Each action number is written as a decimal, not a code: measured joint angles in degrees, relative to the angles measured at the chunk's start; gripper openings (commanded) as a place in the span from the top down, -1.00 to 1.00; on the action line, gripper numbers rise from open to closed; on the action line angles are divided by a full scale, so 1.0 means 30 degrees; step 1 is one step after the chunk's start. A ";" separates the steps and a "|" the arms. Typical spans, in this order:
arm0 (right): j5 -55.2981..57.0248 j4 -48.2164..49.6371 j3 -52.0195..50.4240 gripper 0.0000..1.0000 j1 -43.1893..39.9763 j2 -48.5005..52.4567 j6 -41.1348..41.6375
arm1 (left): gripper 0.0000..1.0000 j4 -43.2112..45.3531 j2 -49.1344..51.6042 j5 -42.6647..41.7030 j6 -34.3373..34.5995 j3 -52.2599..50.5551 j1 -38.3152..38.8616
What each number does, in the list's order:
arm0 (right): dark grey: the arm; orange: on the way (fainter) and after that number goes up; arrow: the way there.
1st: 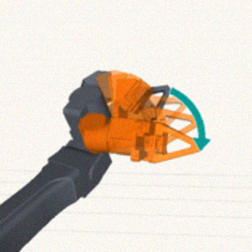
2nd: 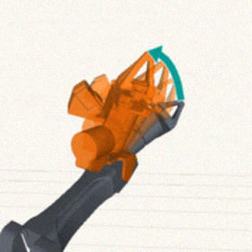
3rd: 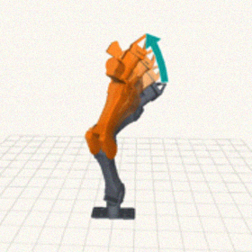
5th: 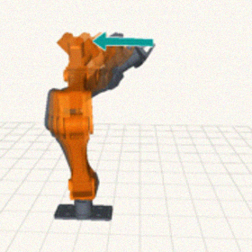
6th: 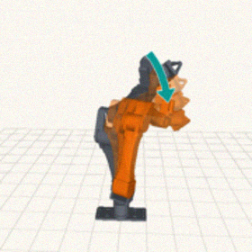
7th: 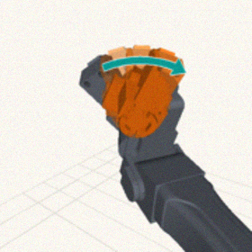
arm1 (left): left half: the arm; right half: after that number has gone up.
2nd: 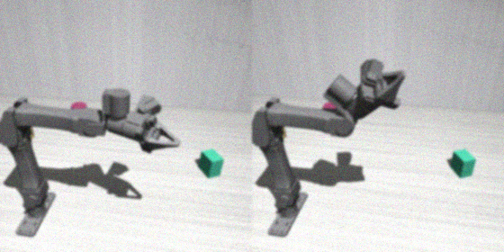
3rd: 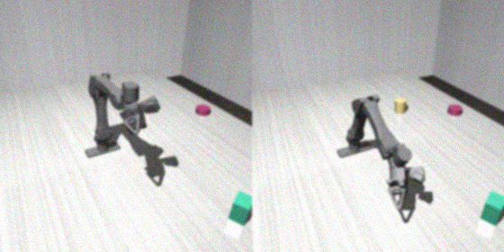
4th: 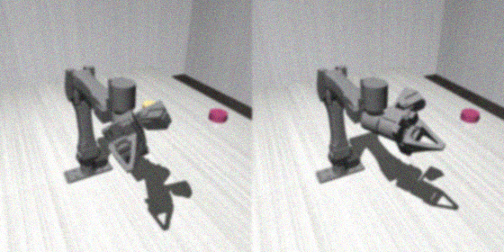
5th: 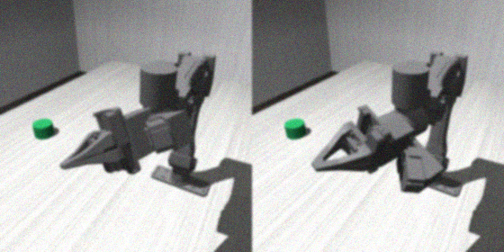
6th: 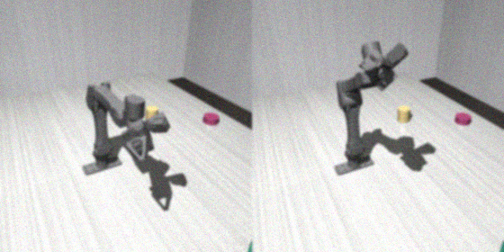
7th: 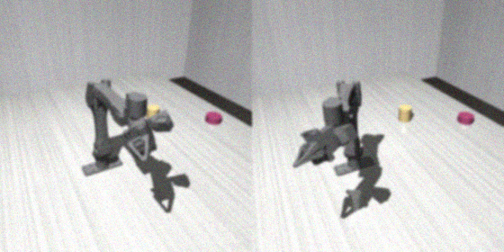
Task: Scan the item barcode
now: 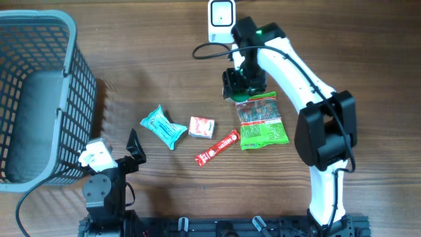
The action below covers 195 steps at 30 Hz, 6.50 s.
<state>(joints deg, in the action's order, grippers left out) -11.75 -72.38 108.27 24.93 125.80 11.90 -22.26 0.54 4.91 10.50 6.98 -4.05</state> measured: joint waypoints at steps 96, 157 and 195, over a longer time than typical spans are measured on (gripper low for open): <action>0.7308 0.6739 0.7665 0.04 0.1617 -0.1355 0.7919 | -1.00 0.0000 0.0000 0.0000 0.0000 0.0000 0.0000; 0.3898 0.4561 0.5887 -1.00 -2.2083 0.4991 -0.2922 | -1.00 -0.0007 0.0000 0.0000 0.0000 0.0000 0.0000; 0.4597 0.6397 -1.1293 -0.42 -0.0335 -0.3832 0.1574 | -1.00 -0.0007 0.0000 0.0000 0.0000 0.0000 0.0000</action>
<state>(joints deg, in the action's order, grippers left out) 2.04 -53.19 74.39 23.92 114.30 16.62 -22.28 0.54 4.91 10.50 6.98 -4.05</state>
